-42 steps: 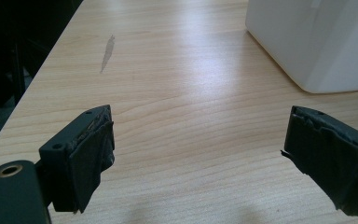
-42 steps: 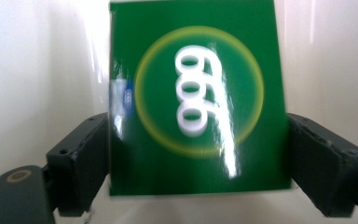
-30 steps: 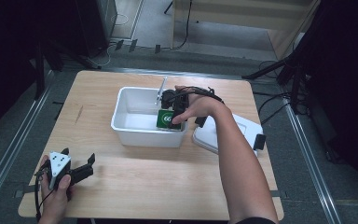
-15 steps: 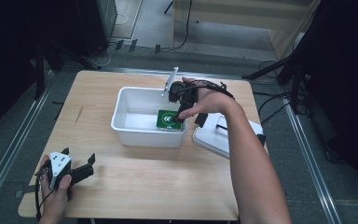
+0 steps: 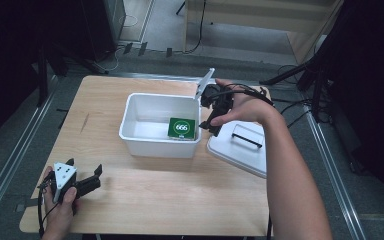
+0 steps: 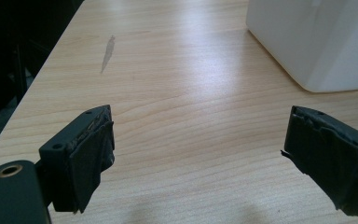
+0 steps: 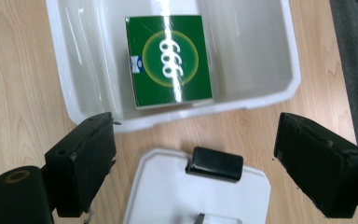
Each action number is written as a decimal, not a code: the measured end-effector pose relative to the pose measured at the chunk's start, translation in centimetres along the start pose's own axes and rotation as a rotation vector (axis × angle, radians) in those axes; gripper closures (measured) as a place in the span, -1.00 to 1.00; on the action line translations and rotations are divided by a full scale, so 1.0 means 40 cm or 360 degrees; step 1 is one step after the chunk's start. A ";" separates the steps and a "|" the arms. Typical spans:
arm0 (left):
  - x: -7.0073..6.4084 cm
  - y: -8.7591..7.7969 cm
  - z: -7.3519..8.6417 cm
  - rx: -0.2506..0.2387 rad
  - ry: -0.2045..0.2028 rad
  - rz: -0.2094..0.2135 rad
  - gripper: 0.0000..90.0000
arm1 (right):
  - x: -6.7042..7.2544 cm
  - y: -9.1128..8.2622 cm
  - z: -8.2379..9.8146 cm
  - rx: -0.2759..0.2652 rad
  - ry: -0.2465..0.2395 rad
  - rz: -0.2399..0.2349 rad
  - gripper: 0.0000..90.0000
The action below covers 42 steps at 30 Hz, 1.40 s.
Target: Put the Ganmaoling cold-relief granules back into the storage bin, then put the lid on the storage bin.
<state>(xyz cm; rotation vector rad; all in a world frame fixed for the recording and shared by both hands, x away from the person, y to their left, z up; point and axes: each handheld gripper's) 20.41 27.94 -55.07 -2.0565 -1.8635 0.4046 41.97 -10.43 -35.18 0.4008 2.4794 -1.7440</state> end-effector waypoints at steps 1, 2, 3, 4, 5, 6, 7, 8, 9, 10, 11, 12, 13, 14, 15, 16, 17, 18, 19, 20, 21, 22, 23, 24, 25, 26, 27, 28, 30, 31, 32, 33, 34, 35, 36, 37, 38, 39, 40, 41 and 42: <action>0.000 0.000 0.000 -0.0002 -0.0002 0.0001 -0.80 | 0.000 -0.005 0.008 0.0007 0.0009 0.0006 -0.72; 0.000 0.000 0.000 -0.0005 -0.0003 -0.0001 -0.80 | -0.001 -0.008 0.016 -0.0002 0.0011 0.0012 -0.72; 0.000 -0.001 0.000 -0.0005 -0.0005 -0.0001 -0.80 | 0.000 -0.012 0.024 -0.0004 0.0022 0.0017 -0.72; 0.000 -0.001 0.001 -0.0004 -0.0003 0.0000 -0.80 | 0.000 -0.015 0.032 -0.0002 0.0022 0.0025 -0.72; 0.000 -0.001 0.001 -0.0005 -0.0003 0.0000 -0.80 | 0.001 -0.018 0.039 0.0004 0.0032 0.0029 -0.72; 0.000 -0.001 0.001 -0.0004 -0.0003 0.0002 -0.80 | 0.001 -0.020 0.047 0.0003 0.0038 0.0034 -0.72; 0.000 -0.001 0.001 -0.0002 -0.0003 0.0000 -0.80 | 0.002 -0.022 0.055 0.0006 0.0048 0.0037 -0.72; 0.000 0.000 0.000 -0.0002 -0.0005 0.0000 -0.80 | 0.002 -0.024 0.063 0.0002 0.0046 0.0042 -0.72; -0.001 0.000 0.000 -0.0002 -0.0006 0.0000 -0.80 | 0.003 -0.025 0.072 0.0005 0.0061 0.0041 -0.72; -0.001 0.000 0.000 0.0000 -0.0004 0.0001 -0.80 | 0.003 -0.026 0.078 0.0007 0.0061 0.0046 -0.71; 0.000 -0.001 0.000 -0.0001 -0.0003 0.0002 -0.80 | 0.004 -0.027 0.085 0.0006 0.0064 0.0050 -0.71; -0.001 -0.001 0.001 -0.0003 -0.0004 0.0001 -0.80 | 0.004 -0.028 0.092 0.0002 0.0071 0.0051 -0.71; -0.001 -0.001 0.001 -0.0003 -0.0004 0.0001 -0.80 | 0.004 -0.029 0.099 -0.0004 0.0076 0.0053 -0.71; -0.001 -0.001 0.001 -0.0004 -0.0004 0.0003 -0.80 | 0.005 -0.030 0.105 0.0000 0.0092 0.0053 -0.71; 0.000 -0.001 0.001 -0.0003 -0.0003 0.0003 -0.80 | 0.005 -0.030 0.112 -0.0003 0.0091 0.0060 -0.71; 0.000 -0.001 0.000 -0.0001 -0.0003 0.0000 -0.80 | 0.005 -0.030 0.119 -0.0006 0.0097 0.0061 -0.71; 0.000 -0.001 0.000 0.0000 -0.0003 -0.0001 -0.80 | 0.005 -0.029 0.125 -0.0004 0.0103 0.0066 -0.71; 0.000 -0.001 0.000 0.0001 -0.0002 -0.0001 -0.80 | 0.005 -0.027 0.131 -0.0005 0.0111 0.0066 -0.71; -0.001 -0.001 0.000 -0.0001 -0.0003 0.0001 -0.80 | 0.006 -0.026 0.137 -0.0003 0.0119 0.0064 -0.70; 0.000 -0.001 0.000 0.0001 -0.0003 0.0000 -0.80 | 0.006 -0.025 0.143 0.0003 0.0123 0.0068 -0.70; 0.000 -0.001 0.000 0.0003 0.0000 -0.0001 -0.80 | 0.006 -0.023 0.149 0.0003 0.0127 0.0076 -0.70; 0.000 0.000 0.000 0.0004 -0.0002 0.0000 -0.80 | 0.006 -0.022 0.154 0.0006 0.0134 0.0077 -0.69; 0.000 0.000 0.000 0.0004 0.0002 0.0000 -0.80 | 0.006 -0.021 0.158 0.0006 0.0135 0.0081 -0.69; 0.000 -0.001 0.000 0.0004 0.0002 0.0000 -0.80 | 0.006 -0.020 0.162 0.0011 0.0141 0.0086 -0.68; 0.000 0.000 0.000 0.0003 0.0002 -0.0001 -0.80 | 0.006 -0.018 0.168 0.0010 0.0144 0.0086 -0.67; -0.001 0.000 0.000 0.0005 0.0002 -0.0001 -0.80 | 0.006 -0.016 0.173 0.0012 0.0146 0.0089 -0.65; -0.001 0.000 0.000 0.0008 0.0006 0.0001 -0.80 | 0.007 -0.015 0.179 0.0021 0.0151 0.0099 -0.61; -0.001 0.000 0.000 0.0005 0.0004 -0.0001 -0.80 | 0.007 -0.013 0.184 0.0021 0.0152 0.0114 -0.56; -0.001 -0.001 0.000 0.0002 0.0005 -0.0002 -0.80 | 0.008 -0.012 0.197 0.0021 0.0168 0.0121 -0.48; -0.001 -0.001 0.000 0.0001 0.0002 -0.0003 -0.80 | 0.008 -0.010 0.204 0.0019 0.0168 0.0120 -0.46; -0.001 -0.001 0.000 0.0001 0.0003 -0.0003 -0.80 | 0.008 -0.007 0.212 0.0022 0.0175 0.0117 -0.43; -0.001 -0.001 0.000 0.0002 0.0002 -0.0003 -0.80 | 0.009 -0.006 0.216 0.0028 0.0183 0.0117 -0.41; -0.001 -0.001 0.000 0.0003 0.0002 -0.0002 -0.80 | 0.009 -0.003 0.222 0.0035 0.0180 0.0120 -0.37; -0.001 0.000 0.000 0.0004 0.0003 -0.0002 -0.80 | 0.010 -0.002 0.228 0.0042 0.0187 0.0116 -0.34; -0.001 0.000 0.000 0.0007 0.0003 0.0000 -0.80 | 0.010 -0.001 0.233 0.0044 0.0190 0.0113 -0.28; -0.001 0.000 0.000 0.0007 0.0007 0.0001 -0.80 | 0.010 0.000 0.239 0.0038 0.0189 0.0113 -0.24; -0.001 0.000 0.000 0.0009 0.0007 0.0000 -0.80 | 0.010 0.001 0.243 0.0039 0.0199 0.0112 -0.19; -0.001 0.000 0.000 0.0009 0.0007 0.0000 -0.80 | 0.010 0.003 0.248 0.0039 0.0202 0.0119 -0.15; -0.001 0.000 0.000 0.0008 0.0007 0.0000 -0.80 | 0.010 0.005 0.252 0.0050 0.0210 0.0131 -0.14; -0.001 0.000 0.000 0.0010 0.0010 -0.0001 -0.80 | 0.009 0.009 0.257 0.0047 0.0211 0.0129 -0.12; -0.001 0.000 -0.001 0.0010 0.0010 0.0001 -0.80 | 0.011 0.013 0.262 0.0053 0.0217 0.0130 -0.09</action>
Point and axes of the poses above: each handheld gripper's, and its own axes: y roughly forward along the jaws, z roughly out of its underside, x roughly to its left, and after that the axes turned 1 degree about z, right-handed
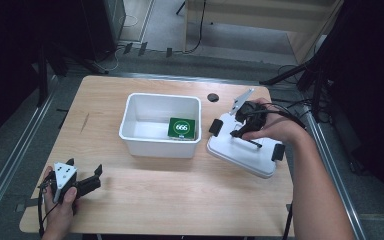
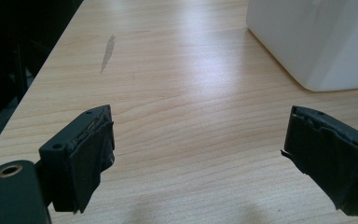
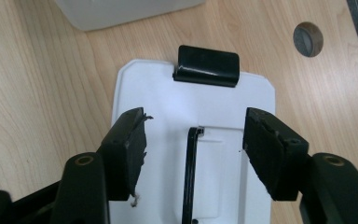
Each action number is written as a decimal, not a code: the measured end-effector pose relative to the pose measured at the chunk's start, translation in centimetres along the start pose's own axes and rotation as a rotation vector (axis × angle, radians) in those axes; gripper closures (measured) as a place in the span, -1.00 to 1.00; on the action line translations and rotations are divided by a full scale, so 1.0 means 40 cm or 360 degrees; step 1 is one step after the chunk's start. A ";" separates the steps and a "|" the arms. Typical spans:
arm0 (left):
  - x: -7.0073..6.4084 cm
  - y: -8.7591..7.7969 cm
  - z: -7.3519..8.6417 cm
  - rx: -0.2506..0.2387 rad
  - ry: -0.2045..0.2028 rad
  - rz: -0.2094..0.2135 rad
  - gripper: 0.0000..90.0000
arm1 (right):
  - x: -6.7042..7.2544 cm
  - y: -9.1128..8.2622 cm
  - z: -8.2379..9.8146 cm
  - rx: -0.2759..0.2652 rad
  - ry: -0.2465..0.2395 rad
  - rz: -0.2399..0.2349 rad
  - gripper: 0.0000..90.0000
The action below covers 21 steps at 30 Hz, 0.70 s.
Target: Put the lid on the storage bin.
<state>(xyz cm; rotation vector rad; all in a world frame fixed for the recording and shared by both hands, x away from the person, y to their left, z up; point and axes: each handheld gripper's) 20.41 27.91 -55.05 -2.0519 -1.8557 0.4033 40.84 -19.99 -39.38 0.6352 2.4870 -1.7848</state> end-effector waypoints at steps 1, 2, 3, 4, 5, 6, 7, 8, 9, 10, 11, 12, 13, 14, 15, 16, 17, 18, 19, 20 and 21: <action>0.000 0.000 0.000 0.0002 0.0001 0.0001 -0.80 | 0.000 0.003 0.003 0.0007 0.0000 0.0007 -0.08; 0.000 0.000 0.000 -0.0001 -0.0001 0.0000 -0.80 | 0.001 0.007 0.008 0.0013 0.0012 0.0015 -0.07; 0.000 0.000 0.000 -0.0001 0.0000 -0.0001 -0.80 | 0.001 0.009 0.011 0.0015 0.0014 0.0013 -0.04; -0.001 0.000 0.000 -0.0001 -0.0003 -0.0002 -0.80 | 0.001 0.012 0.015 0.0016 0.0010 0.0019 -0.01; -0.001 0.000 0.000 -0.0001 -0.0003 -0.0002 -0.80 | 0.002 0.015 0.019 0.0025 0.0018 0.0027 0.00; -0.001 0.000 0.000 -0.0002 -0.0004 -0.0002 -0.80 | 0.002 0.018 0.023 0.0024 0.0014 0.0030 0.03; 0.000 0.000 0.000 -0.0002 -0.0003 -0.0002 -0.80 | 0.004 0.020 0.027 0.0031 0.0019 0.0041 0.06; 0.000 0.000 0.000 -0.0002 -0.0004 -0.0002 -0.80 | 0.005 0.023 0.032 0.0035 0.0020 0.0058 0.09; 0.000 0.000 0.000 -0.0002 -0.0003 -0.0001 -0.80 | 0.006 0.026 0.037 0.0042 0.0028 0.0074 0.11; 0.000 0.000 0.000 -0.0002 -0.0003 -0.0001 -0.80 | 0.005 0.028 0.040 0.0037 0.0031 0.0079 0.13; 0.000 0.000 0.000 -0.0001 -0.0002 -0.0001 -0.80 | 0.004 0.030 0.045 0.0034 0.0036 0.0085 0.16; 0.000 0.000 0.000 -0.0002 -0.0003 -0.0001 -0.80 | 0.004 0.033 0.049 0.0037 0.0044 0.0083 0.18; 0.000 0.000 0.000 -0.0001 -0.0003 -0.0001 -0.80 | 0.004 0.035 0.053 0.0042 0.0046 0.0082 0.20; 0.000 0.000 0.000 -0.0001 -0.0001 0.0000 -0.80 | 0.004 0.037 0.057 0.0048 0.0049 0.0082 0.22; 0.000 0.000 0.000 -0.0001 0.0000 0.0001 -0.80 | 0.005 0.040 0.061 0.0052 0.0059 0.0081 0.23; 0.000 0.000 0.000 0.0001 0.0000 0.0000 -0.80 | 0.004 0.043 0.065 0.0060 0.0053 0.0080 0.24; 0.000 0.000 0.000 0.0001 0.0000 0.0000 -0.80 | 0.003 0.045 0.068 0.0065 0.0059 0.0080 0.25; 0.000 0.000 0.000 0.0003 0.0002 0.0000 -0.80 | 0.004 0.046 0.071 0.0069 0.0068 0.0078 0.26; 0.000 0.001 0.000 0.0003 0.0005 0.0000 -0.80 | 0.003 0.048 0.075 0.0074 0.0073 0.0076 0.27; 0.000 0.001 0.000 0.0005 0.0004 0.0000 -0.80 | 0.002 0.050 0.079 0.0076 0.0082 0.0078 0.27; 0.000 0.001 0.000 0.0005 0.0004 0.0000 -0.80 | 0.000 0.052 0.083 0.0078 0.0089 0.0079 0.27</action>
Point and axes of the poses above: each handheld gripper's, and its own axes: y roughly forward along the jaws, z roughly out of its underside, x roughly to its left, and after that the axes turned 1 degree about z, right-handed
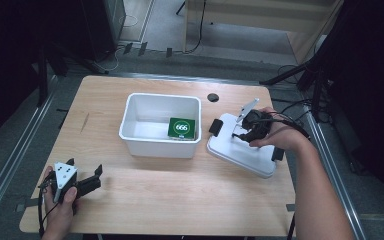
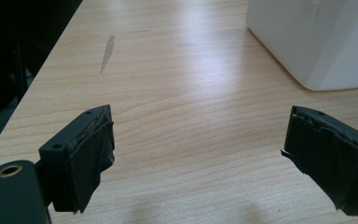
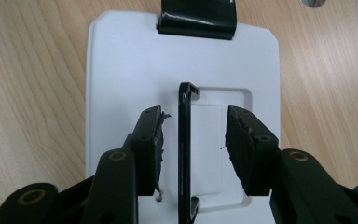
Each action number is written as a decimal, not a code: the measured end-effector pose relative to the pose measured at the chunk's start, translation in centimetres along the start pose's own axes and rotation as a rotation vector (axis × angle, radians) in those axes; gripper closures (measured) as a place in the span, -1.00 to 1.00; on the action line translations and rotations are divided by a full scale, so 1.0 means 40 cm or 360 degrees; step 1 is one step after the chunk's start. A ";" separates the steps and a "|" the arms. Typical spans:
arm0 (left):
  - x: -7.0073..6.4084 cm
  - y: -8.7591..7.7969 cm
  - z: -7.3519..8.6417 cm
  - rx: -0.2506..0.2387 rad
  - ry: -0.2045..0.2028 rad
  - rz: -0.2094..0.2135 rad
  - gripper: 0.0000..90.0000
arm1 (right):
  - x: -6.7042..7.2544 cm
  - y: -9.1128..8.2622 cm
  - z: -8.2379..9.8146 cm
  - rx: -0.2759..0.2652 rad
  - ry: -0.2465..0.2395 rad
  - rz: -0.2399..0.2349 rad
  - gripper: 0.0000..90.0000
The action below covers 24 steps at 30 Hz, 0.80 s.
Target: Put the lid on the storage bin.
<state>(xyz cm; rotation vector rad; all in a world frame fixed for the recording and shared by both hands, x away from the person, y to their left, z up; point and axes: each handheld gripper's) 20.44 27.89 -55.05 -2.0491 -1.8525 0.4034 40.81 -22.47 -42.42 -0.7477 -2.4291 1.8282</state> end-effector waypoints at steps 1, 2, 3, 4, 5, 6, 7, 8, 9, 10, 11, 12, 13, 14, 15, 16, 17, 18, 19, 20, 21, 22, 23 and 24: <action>0.000 0.000 0.000 0.0001 0.0002 0.0001 -0.80 | -0.002 0.002 0.005 0.0004 0.0012 0.0002 0.27; 0.000 0.000 0.000 0.0001 0.0003 0.0001 -0.80 | -0.004 0.005 0.010 0.0006 0.0025 0.0000 0.27; 0.000 0.000 0.000 0.0001 0.0002 0.0001 -0.80 | -0.006 0.008 0.016 0.0013 0.0035 -0.0003 0.27; 0.000 0.000 0.000 0.0001 0.0002 0.0001 -0.80 | -0.006 0.011 0.021 0.0021 0.0042 -0.0007 0.27; 0.000 0.000 0.000 0.0000 0.0001 0.0001 -0.80 | -0.007 0.016 0.028 0.0037 0.0047 -0.0001 0.27; 0.000 0.000 0.000 0.0000 0.0001 0.0001 -0.80 | -0.008 0.019 0.032 0.0046 0.0048 -0.0006 0.27; 0.000 0.000 0.000 0.0000 0.0001 0.0001 -0.80 | -0.007 0.023 0.036 0.0058 0.0054 -0.0007 0.27; 0.000 0.000 0.000 0.0001 0.0002 0.0001 -0.80 | -0.008 0.028 0.041 0.0074 0.0056 -0.0007 0.27; 0.000 0.000 0.000 0.0001 0.0002 0.0001 -0.80 | -0.008 0.031 0.045 0.0077 0.0057 -0.0010 0.27; 0.000 0.000 0.000 0.0001 0.0003 0.0000 -0.80 | -0.009 0.034 0.048 0.0080 0.0065 -0.0010 0.28; 0.000 0.000 0.000 0.0001 0.0002 0.0001 -0.80 | -0.009 0.037 0.051 0.0085 0.0076 -0.0007 0.29; 0.000 0.000 0.000 0.0002 0.0002 0.0000 -0.80 | -0.010 0.040 0.054 0.0086 0.0080 -0.0007 0.31; 0.000 0.000 0.000 0.0001 0.0003 0.0000 -0.80 | -0.010 0.042 0.057 0.0094 0.0083 -0.0011 0.34; 0.000 0.000 0.000 0.0001 0.0002 0.0000 -0.80 | -0.011 0.046 0.060 0.0096 0.0071 -0.0010 0.38; 0.000 0.000 0.000 0.0001 0.0003 0.0001 -0.80 | -0.010 0.048 0.061 0.0103 0.0076 -0.0016 0.43; 0.000 0.000 0.000 0.0002 0.0002 0.0001 -0.80 | -0.010 0.051 0.063 0.0113 0.0072 -0.0028 0.47; -0.001 0.000 0.000 0.0000 0.0002 0.0001 -0.80 | -0.009 0.053 0.065 0.0116 0.0081 -0.0044 0.50; -0.001 0.000 0.000 0.0001 0.0003 0.0002 -0.80 | -0.009 0.055 0.067 0.0121 0.0084 -0.0055 0.52; -0.001 0.000 0.000 -0.0001 0.0003 0.0002 -0.80 | -0.009 0.058 0.069 0.0128 0.0088 -0.0061 0.54; -0.001 0.000 0.000 -0.0001 0.0003 0.0003 -0.80 | -0.009 0.060 0.070 0.0128 0.0089 -0.0059 0.57; -0.001 0.000 0.000 -0.0001 0.0003 0.0004 -0.80 | -0.009 0.063 0.071 0.0130 0.0081 -0.0066 0.59; -0.001 0.000 0.000 -0.0002 0.0002 0.0005 -0.80 | -0.008 0.065 0.072 0.0130 0.0083 -0.0072 0.61; -0.001 0.000 0.000 -0.0002 0.0002 0.0005 -0.80 | -0.008 0.067 0.072 0.0132 0.0082 -0.0072 0.66; -0.001 0.000 0.000 -0.0002 0.0003 0.0006 -0.80 | -0.008 0.069 0.072 0.0130 0.0079 -0.0079 0.67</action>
Point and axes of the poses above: each handheld gripper's, and its own axes: y roughly forward along the jaws, z roughly out of its underside, x roughly to its left, and after that the axes turned 1 degree about z, right-handed
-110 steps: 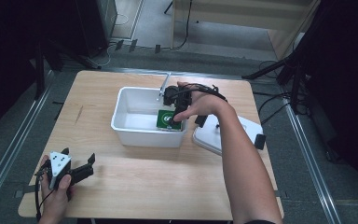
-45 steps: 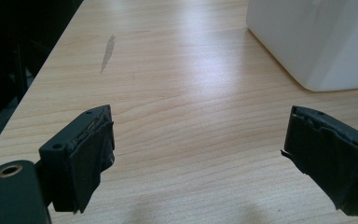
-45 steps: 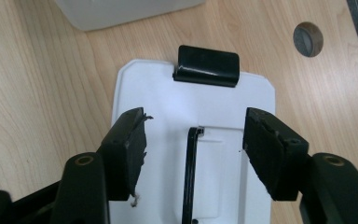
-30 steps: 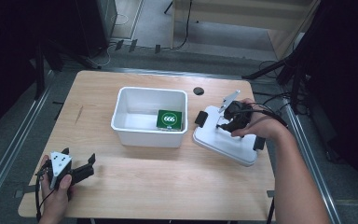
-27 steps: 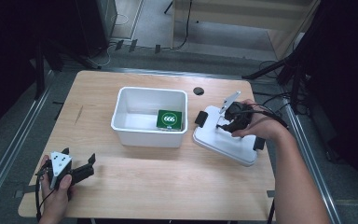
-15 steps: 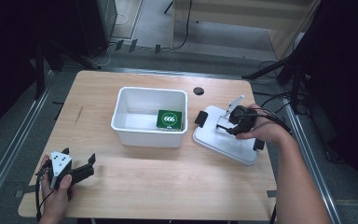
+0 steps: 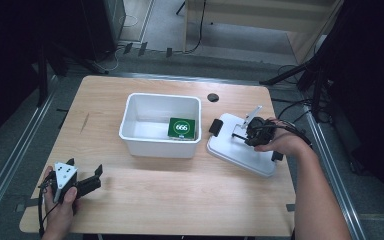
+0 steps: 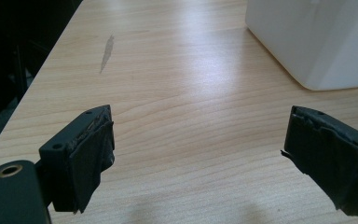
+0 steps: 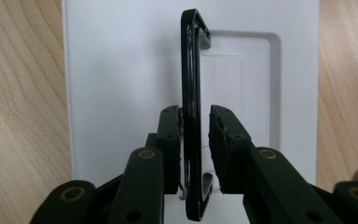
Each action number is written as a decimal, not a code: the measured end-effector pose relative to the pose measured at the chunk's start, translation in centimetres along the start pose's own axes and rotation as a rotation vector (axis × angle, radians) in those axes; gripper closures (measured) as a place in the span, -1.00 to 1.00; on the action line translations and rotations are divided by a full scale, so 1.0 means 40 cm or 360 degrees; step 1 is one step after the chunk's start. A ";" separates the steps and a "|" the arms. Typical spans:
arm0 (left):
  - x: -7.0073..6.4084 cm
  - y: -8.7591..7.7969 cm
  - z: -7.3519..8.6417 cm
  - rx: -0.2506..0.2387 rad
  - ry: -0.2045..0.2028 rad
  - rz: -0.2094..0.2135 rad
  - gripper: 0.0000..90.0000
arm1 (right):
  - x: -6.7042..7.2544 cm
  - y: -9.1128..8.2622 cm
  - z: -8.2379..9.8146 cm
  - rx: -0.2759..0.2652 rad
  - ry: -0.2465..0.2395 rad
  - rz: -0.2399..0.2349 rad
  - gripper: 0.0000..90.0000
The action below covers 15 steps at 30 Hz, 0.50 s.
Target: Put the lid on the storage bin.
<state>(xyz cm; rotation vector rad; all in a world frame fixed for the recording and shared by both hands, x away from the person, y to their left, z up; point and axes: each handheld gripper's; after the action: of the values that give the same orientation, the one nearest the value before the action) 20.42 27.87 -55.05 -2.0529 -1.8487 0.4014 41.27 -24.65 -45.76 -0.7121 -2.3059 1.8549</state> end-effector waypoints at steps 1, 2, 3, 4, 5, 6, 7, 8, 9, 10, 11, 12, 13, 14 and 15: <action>0.000 0.000 0.000 -0.0002 0.0001 0.0002 -0.80 | -0.002 0.003 0.000 -0.0006 -0.0006 -0.0012 0.69; 0.000 0.000 0.000 -0.0005 0.0000 0.0001 -0.80 | -0.002 0.005 0.000 -0.0008 -0.0008 -0.0011 0.71; 0.000 0.000 0.000 -0.0006 0.0000 0.0001 -0.80 | -0.003 0.008 0.000 -0.0001 -0.0007 -0.0002 0.72; 0.000 0.000 0.000 -0.0007 -0.0001 0.0001 -0.80 | -0.003 0.010 0.000 0.0005 0.0001 -0.0005 0.74; 0.000 0.000 0.000 -0.0005 0.0000 0.0001 -0.80 | -0.004 0.012 0.000 0.0011 -0.0005 -0.0003 0.78; 0.000 0.000 0.000 -0.0005 -0.0001 0.0002 -0.80 | -0.005 0.013 0.000 0.0013 -0.0007 -0.0004 0.81; 0.001 0.000 0.000 -0.0004 -0.0001 0.0002 -0.80 | -0.006 0.013 0.000 0.0010 -0.0008 -0.0004 0.82; 0.000 0.000 0.000 -0.0005 -0.0002 0.0002 -0.80 | -0.007 0.013 0.000 0.0006 -0.0007 -0.0008 0.83; 0.001 0.000 0.000 -0.0004 -0.0001 0.0001 -0.80 | -0.007 0.013 0.000 0.0005 -0.0014 0.0002 0.84; 0.001 0.000 0.000 -0.0004 -0.0002 0.0002 -0.80 | -0.007 0.012 0.000 0.0004 -0.0018 0.0010 0.85; 0.001 0.000 0.000 -0.0004 -0.0002 0.0002 -0.80 | -0.008 0.011 0.001 0.0000 -0.0035 0.0018 0.87; 0.001 0.000 0.000 -0.0004 -0.0002 0.0002 -0.80 | -0.009 0.009 0.001 0.0003 -0.0028 0.0037 0.88; 0.001 0.000 0.000 -0.0004 -0.0002 0.0002 -0.80 | -0.012 0.008 0.002 -0.0006 -0.0033 0.0039 0.89; 0.001 0.000 0.000 -0.0005 -0.0001 0.0003 -0.80 | -0.013 0.006 0.003 -0.0008 -0.0030 0.0032 0.90; 0.001 0.000 0.000 -0.0005 -0.0002 0.0002 -0.80 | -0.013 0.006 0.004 -0.0015 -0.0046 0.0028 0.90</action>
<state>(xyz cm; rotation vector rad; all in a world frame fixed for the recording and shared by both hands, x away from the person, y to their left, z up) 20.41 27.89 -55.06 -2.0567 -1.8497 0.4002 41.74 -24.98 -45.91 -0.7140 -2.3349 1.8750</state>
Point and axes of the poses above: each handheld gripper's, and its own axes: y roughly forward along the jaws, z roughly out of its underside, x roughly to its left, and after that the axes turned 1 degree about z, right-handed
